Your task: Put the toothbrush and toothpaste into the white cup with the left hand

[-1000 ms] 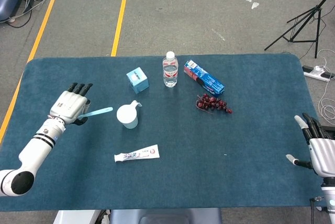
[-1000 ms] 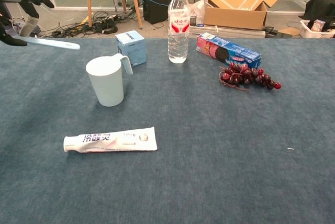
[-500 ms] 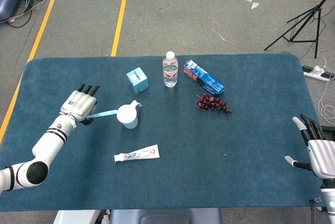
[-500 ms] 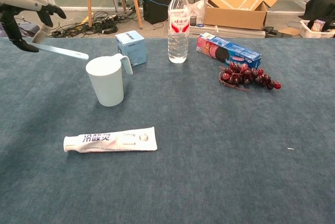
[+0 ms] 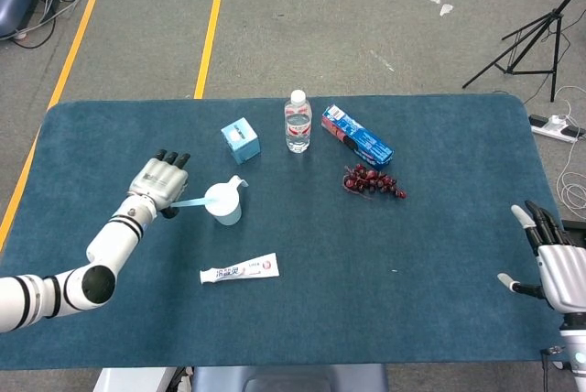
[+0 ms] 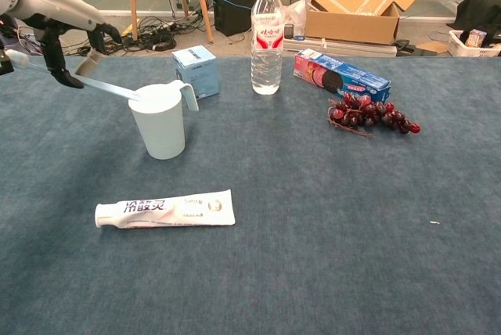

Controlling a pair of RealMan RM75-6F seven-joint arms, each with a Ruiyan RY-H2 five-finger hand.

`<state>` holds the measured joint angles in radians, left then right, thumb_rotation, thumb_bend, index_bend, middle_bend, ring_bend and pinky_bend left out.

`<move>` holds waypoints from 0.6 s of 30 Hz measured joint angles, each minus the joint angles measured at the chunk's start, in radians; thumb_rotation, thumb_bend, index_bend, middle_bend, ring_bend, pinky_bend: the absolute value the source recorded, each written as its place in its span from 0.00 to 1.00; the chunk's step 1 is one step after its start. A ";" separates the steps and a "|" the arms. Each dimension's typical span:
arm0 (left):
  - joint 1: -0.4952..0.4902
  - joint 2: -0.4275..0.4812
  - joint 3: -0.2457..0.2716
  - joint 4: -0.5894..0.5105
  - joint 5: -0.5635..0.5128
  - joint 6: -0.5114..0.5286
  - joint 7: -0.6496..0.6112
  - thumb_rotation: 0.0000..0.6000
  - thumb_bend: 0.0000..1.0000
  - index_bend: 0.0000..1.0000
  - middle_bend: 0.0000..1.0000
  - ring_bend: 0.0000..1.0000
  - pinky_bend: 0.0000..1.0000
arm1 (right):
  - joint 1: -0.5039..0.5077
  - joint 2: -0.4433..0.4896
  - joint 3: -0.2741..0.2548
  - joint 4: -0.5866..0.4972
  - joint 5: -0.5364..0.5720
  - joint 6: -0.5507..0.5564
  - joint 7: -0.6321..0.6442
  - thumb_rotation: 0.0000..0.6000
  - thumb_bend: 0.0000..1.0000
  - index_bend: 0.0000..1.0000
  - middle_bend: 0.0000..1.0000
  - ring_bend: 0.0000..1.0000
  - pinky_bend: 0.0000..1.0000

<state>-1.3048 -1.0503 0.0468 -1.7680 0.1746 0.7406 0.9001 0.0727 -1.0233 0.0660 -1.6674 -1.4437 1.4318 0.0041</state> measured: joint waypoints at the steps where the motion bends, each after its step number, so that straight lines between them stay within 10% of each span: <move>1: -0.011 -0.007 0.006 0.006 -0.013 -0.001 0.003 1.00 0.34 0.61 0.00 0.00 0.00 | 0.000 0.001 0.000 -0.001 0.000 0.001 0.002 1.00 0.00 0.01 0.00 0.00 0.26; 18: -0.170 -0.139 0.104 0.100 -0.142 0.003 0.092 1.00 0.35 0.61 0.00 0.00 0.00 | -0.004 0.015 -0.008 -0.010 -0.017 0.001 0.025 1.00 0.00 0.01 0.00 0.00 0.26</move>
<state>-1.4746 -1.1893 0.1506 -1.6678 0.0322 0.7434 0.9918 0.0690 -1.0080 0.0582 -1.6777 -1.4604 1.4323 0.0294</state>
